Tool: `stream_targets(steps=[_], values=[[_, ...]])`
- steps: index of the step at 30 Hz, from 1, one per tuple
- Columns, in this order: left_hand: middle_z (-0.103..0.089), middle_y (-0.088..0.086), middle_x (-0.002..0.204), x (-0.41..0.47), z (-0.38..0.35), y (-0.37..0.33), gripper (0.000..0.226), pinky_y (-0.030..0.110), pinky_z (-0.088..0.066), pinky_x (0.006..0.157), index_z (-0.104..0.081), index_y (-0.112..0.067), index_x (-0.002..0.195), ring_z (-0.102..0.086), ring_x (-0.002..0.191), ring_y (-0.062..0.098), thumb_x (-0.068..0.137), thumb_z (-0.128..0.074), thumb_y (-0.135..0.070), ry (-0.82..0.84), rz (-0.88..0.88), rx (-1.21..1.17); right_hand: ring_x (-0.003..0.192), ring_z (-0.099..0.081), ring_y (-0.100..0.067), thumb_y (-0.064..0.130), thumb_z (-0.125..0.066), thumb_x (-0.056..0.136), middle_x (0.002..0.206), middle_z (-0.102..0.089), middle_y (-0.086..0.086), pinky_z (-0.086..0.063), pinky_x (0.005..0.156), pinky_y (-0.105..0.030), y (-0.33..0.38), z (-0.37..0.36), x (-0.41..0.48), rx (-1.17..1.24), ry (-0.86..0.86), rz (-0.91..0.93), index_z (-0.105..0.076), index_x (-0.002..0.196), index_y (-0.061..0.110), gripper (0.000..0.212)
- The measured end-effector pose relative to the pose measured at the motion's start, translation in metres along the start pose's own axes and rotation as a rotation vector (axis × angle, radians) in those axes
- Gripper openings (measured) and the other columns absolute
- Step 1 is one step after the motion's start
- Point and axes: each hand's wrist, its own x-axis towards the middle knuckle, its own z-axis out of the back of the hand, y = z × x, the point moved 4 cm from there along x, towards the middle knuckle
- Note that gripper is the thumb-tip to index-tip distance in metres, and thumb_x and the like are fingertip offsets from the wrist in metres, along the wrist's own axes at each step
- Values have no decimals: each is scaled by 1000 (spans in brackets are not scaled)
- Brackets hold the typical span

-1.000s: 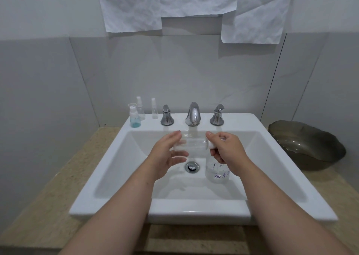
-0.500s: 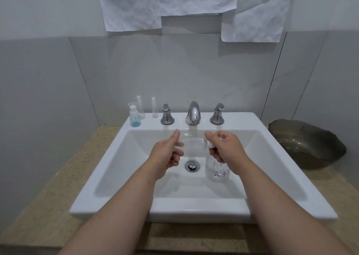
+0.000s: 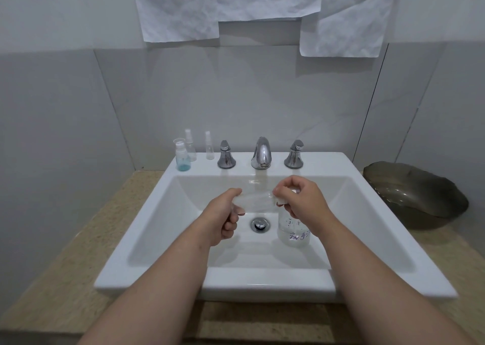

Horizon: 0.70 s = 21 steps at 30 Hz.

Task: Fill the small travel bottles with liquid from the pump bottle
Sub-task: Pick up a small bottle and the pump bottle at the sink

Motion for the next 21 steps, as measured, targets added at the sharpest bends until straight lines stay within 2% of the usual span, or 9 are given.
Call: stream_targets(steps=[2,4,8,10,12,14,15,18,21], values=[[-34,-3,51,0,1,1,46,21,-19,38,-54,-9,86,-24,39,13,98,-53,-54,-2,21,-2,62,-48,-16,31,-74,72,80,-70,9,-39,60,-29,-1,-1,1,-54,-4,22,-67,77,24,11],[-33,-4,50,1,3,2,45,20,-18,38,-53,-10,83,-24,38,12,98,-52,-52,-24,44,-25,65,-51,-9,30,-72,66,78,-66,17,-39,65,-28,-1,0,2,-81,-10,36,-66,79,27,14],[-31,-5,49,3,7,3,44,19,-16,37,-51,-10,80,-23,36,11,99,-49,-50,-62,70,-128,64,-54,-6,7,-75,74,87,-64,11,-44,62,-29,2,9,3,-82,-121,98,-63,89,26,27],[-31,-5,50,3,7,3,44,19,-16,38,-52,-10,80,-23,36,11,100,-49,-50,-62,64,-128,71,-58,-9,6,-76,75,92,-65,11,-51,66,-31,3,14,3,-74,-202,141,-64,94,28,32],[-33,-5,50,2,6,3,44,19,-17,37,-53,-10,82,-25,36,10,100,-50,-50,-50,59,-130,77,-59,-8,9,-79,77,97,-66,13,-53,70,-24,2,18,5,-56,-295,170,-66,101,30,34],[-35,-5,51,2,5,1,44,19,-18,37,-56,-9,89,-26,37,10,100,-51,-51,-30,42,-151,79,-57,-4,13,-78,80,102,-66,9,-47,71,-13,1,26,7,-72,-410,183,-67,107,29,34],[-36,-4,52,2,4,0,46,20,-19,37,-58,-7,93,-27,37,10,101,-52,-52,-13,26,-161,84,-58,-5,15,-78,81,105,-66,6,-45,74,-13,0,31,8,-107,-471,189,-67,110,28,33],[-48,-2,57,2,-2,-6,50,20,-20,40,-62,-6,102,-30,40,10,101,-55,-55,55,-54,-207,103,-60,-17,24,-76,85,114,-67,1,-44,89,-24,-4,42,14,-216,-620,180,-68,119,21,35],[-65,4,68,1,-12,-11,46,20,-23,41,-64,-8,108,-32,42,10,100,-59,-53,154,-129,-246,115,-56,-26,32,-73,88,115,-68,1,-44,94,-32,-10,55,20,-257,-753,79,-65,127,21,42]])
